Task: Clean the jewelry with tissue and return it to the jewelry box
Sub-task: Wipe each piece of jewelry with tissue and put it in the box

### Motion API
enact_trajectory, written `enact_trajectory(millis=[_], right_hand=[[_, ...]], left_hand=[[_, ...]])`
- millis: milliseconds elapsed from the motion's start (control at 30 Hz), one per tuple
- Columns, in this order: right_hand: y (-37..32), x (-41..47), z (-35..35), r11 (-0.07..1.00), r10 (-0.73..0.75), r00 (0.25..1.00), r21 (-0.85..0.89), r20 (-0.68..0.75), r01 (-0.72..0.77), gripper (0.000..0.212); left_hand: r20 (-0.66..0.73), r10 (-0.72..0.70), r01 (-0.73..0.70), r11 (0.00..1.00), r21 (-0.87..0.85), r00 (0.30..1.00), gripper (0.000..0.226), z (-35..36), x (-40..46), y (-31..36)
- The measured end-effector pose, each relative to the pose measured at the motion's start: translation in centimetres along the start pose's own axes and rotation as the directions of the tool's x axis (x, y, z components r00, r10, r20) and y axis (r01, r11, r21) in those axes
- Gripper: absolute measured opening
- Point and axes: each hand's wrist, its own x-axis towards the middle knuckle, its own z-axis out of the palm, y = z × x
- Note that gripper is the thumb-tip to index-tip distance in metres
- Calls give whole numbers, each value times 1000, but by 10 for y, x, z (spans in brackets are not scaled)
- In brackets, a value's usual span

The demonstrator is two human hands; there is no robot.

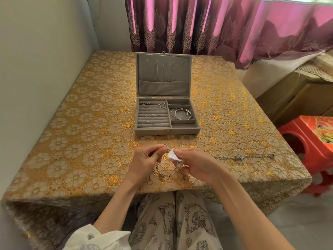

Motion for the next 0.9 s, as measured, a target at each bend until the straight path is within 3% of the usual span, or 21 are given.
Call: enact_trajectory(millis=[167, 333, 500, 667, 900], right_hand=[[-3, 1, -2, 999, 37, 999, 15, -15, -37, 24], [12, 2, 9, 992, -21, 989, 116, -148, 39, 30], [25, -7, 16, 967, -77, 979, 226, -190, 120, 21], [23, -6, 22, 974, -177, 939, 87, -295, 211, 21], [12, 2, 15, 986, -73, 951, 125, -300, 115, 17]], left_hand=[[38, 24, -28, 994, 103, 999, 14, 2, 0, -1], [-96, -19, 24, 998, 57, 995, 16, 2, -1, -1], [-162, -34, 44, 997, 61, 986, 21, 3, 0, 0], [-182, -58, 69, 996, 52, 982, 15, 5, 1, 0], [-66, -13, 23, 988, 155, 998, 19, 6, 0, 0]])
